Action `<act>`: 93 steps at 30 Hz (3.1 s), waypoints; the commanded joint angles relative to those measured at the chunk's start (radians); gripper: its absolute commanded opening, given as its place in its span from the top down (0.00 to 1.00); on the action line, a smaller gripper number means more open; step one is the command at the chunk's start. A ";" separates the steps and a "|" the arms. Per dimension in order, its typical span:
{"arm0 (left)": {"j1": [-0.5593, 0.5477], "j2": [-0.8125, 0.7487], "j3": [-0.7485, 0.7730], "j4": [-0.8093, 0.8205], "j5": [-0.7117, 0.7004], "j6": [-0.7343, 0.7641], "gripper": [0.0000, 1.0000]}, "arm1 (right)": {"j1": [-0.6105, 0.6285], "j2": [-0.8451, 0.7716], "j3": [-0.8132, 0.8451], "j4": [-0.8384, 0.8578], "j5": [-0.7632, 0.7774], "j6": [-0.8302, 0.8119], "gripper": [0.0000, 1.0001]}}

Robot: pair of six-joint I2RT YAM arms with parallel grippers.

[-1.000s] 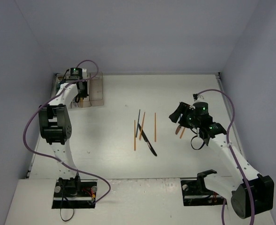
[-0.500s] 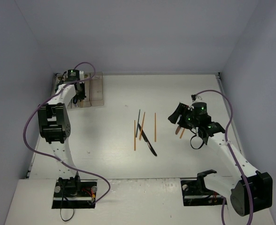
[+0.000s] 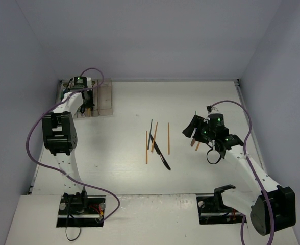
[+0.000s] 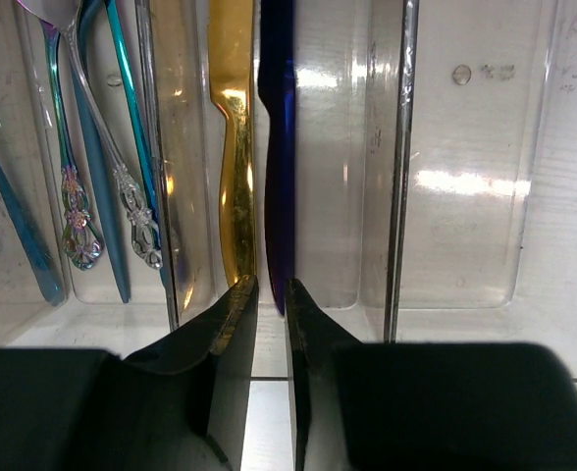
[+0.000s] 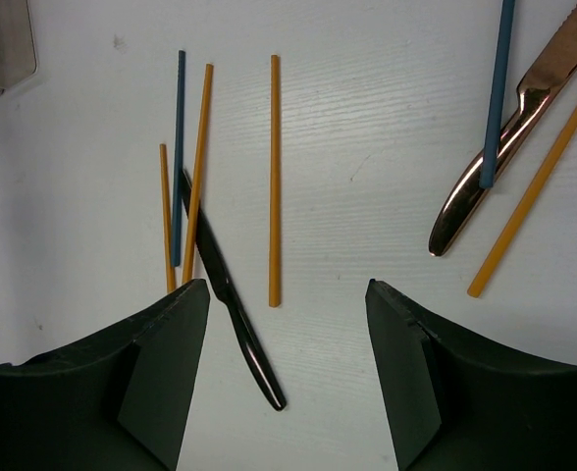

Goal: Sort the eating utensils into containers

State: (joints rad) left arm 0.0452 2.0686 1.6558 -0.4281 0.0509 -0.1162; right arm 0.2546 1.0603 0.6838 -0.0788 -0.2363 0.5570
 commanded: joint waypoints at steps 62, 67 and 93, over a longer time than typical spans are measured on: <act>-0.277 -0.905 -0.623 0.050 -0.043 -0.175 0.23 | 0.557 0.687 0.244 -0.207 0.445 -0.088 1.00; -0.278 -0.899 -0.624 0.054 0.000 -0.179 0.23 | 0.535 0.672 0.263 -0.255 0.475 -0.084 1.00; -0.306 -0.880 -0.623 0.069 0.121 -0.188 0.23 | 0.555 0.671 0.396 -0.326 0.519 -0.124 1.00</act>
State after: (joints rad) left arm -0.2432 1.1862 1.0142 -0.4137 0.1249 -0.2928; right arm 0.8169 1.7786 1.0821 -0.3599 0.2363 0.4259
